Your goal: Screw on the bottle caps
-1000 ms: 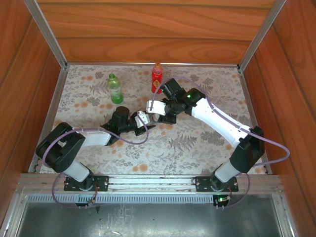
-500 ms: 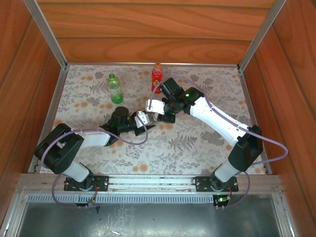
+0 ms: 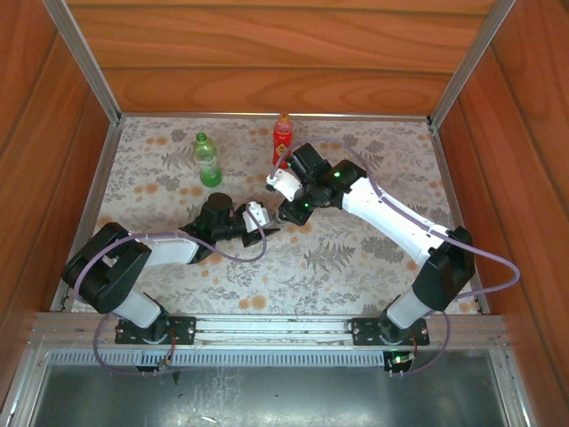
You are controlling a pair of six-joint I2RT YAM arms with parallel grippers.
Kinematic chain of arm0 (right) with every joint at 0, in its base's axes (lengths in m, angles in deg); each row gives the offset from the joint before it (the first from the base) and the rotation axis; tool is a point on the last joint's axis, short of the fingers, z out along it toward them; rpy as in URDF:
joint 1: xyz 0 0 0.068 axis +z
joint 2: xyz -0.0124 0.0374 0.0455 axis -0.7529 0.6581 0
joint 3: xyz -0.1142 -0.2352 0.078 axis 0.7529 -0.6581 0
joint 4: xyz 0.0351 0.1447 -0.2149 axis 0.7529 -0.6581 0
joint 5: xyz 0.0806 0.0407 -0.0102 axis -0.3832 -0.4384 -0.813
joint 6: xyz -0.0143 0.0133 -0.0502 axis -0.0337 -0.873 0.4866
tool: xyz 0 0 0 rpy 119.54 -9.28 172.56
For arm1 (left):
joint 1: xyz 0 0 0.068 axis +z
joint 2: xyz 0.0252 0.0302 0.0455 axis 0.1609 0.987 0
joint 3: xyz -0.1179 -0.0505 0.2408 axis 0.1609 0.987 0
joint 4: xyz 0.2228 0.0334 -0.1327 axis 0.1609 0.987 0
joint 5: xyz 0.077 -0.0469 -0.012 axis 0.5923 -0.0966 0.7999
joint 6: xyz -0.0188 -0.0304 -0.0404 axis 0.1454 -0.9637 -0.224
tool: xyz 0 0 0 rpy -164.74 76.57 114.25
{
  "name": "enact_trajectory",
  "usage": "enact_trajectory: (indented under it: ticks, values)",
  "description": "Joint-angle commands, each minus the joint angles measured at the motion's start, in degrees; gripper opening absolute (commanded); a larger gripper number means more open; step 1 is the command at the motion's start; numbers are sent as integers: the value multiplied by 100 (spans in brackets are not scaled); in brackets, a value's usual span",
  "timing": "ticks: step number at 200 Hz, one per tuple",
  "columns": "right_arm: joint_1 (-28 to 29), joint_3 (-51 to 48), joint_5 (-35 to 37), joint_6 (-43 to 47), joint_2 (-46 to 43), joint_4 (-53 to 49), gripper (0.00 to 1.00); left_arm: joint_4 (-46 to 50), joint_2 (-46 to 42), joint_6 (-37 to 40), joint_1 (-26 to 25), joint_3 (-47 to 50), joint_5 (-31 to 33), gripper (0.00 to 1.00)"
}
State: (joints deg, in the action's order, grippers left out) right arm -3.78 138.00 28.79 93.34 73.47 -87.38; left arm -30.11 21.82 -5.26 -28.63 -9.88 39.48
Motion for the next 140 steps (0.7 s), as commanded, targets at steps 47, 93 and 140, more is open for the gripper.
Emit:
enact_trajectory:
  ticks: [47,93,140]
  values:
    - [-50,-766,-531,282,-997,1115,64,-169,-94,-470,8,-33,38,51]
    - [-193,-2742,-1190,-24,-2441,3740,72,-178,22,-1452,9,-325,-569,53]
    - [-432,-3950,-939,-975,-2838,5506,71,-178,186,-1867,-59,-656,-1186,55]
